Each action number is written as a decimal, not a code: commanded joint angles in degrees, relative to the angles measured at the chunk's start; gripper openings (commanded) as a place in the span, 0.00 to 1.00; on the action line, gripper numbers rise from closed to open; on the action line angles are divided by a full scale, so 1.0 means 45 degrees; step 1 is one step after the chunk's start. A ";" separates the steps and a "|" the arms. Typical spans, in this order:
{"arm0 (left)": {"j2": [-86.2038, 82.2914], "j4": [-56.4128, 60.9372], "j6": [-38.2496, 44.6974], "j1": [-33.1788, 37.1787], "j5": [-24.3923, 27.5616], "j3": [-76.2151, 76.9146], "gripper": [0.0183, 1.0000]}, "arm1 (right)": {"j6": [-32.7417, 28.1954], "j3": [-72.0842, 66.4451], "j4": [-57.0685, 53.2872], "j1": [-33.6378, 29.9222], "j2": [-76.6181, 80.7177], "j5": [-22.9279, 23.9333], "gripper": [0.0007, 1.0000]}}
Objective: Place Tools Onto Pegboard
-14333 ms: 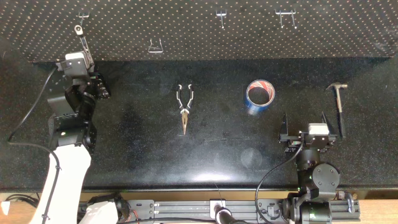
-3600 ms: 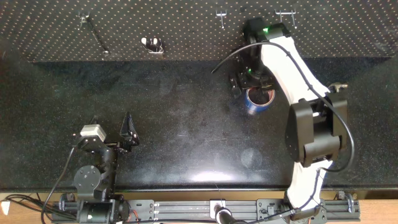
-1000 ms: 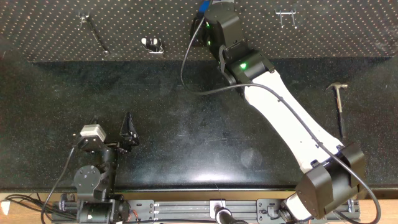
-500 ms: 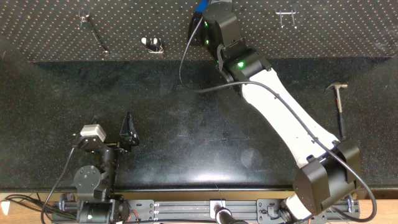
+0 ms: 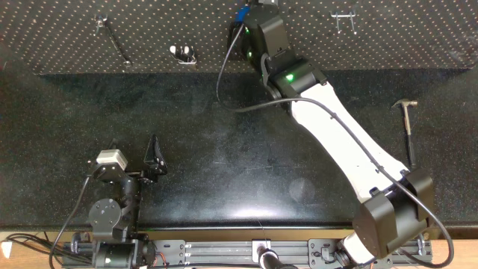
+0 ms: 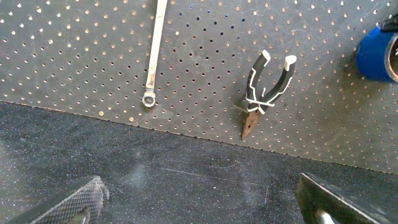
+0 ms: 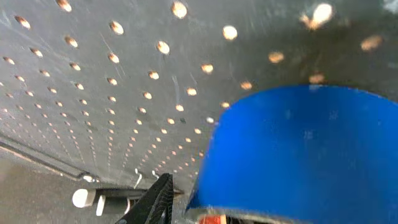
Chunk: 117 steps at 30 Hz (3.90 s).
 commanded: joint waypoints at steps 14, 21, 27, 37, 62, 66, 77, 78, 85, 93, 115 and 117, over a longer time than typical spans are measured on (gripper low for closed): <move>-0.0121 -0.0049 -0.0019 -0.0044 -0.0107 -0.0029 1.00 | 0.0005 0.0374 -0.3793 -0.0967 -0.2288 -0.1933 0.24; -0.0121 -0.0049 -0.0019 -0.0044 -0.0107 -0.0029 1.00 | -0.0015 -0.0102 -1.1560 -0.3609 -0.2837 -0.0971 0.41; -0.0121 -0.0049 -0.0019 -0.0044 -0.0107 -0.0029 1.00 | -0.3886 -0.5688 -1.0350 -0.8694 -0.5168 -0.0777 0.97; -0.0121 -0.0049 -0.0019 -0.0044 -0.0107 -0.0029 1.00 | -1.1540 -0.4954 -0.9874 -1.3571 -0.0559 0.2142 0.98; -0.0121 -0.0049 -0.0019 -0.0044 -0.0112 -0.0029 1.00 | -1.5115 -0.3963 -0.8213 -1.4324 0.1491 -0.1447 0.96; -0.0121 -0.0049 -0.0019 -0.0044 -0.0107 -0.0029 1.00 | -1.5106 -0.3963 -0.8291 -1.4324 0.2021 -0.1205 0.95; -0.0121 -0.0049 -0.0019 -0.0044 -0.0107 -0.0029 1.00 | -1.4829 -0.3963 -0.8383 -1.4154 0.2341 -0.1064 0.07; -0.0121 -0.0049 -0.0019 -0.0044 -0.0112 -0.0029 1.00 | -1.4829 -0.3963 -0.8383 -1.4139 0.2341 -0.1064 0.07; -0.0121 -0.0049 -0.0019 -0.0044 -0.0107 -0.0029 1.00 | -1.2211 -0.6392 -0.4571 -1.3537 -0.2346 -0.4838 0.08; -0.0121 -0.0049 -0.0019 -0.0044 -0.0107 -0.0029 1.00 | -0.6766 -1.3780 0.4226 -0.8330 -1.1273 -0.3322 0.07; -0.0121 -0.0049 -0.0019 -0.0044 -0.0107 -0.0029 1.00 | -0.6207 -1.1434 0.9073 -0.5280 -0.5843 -0.0301 0.07; -0.0121 -0.0049 -0.0019 -0.0044 -0.0107 -0.0029 1.00 | -0.6237 -1.1166 0.9068 -0.5425 -0.5479 -0.0306 0.07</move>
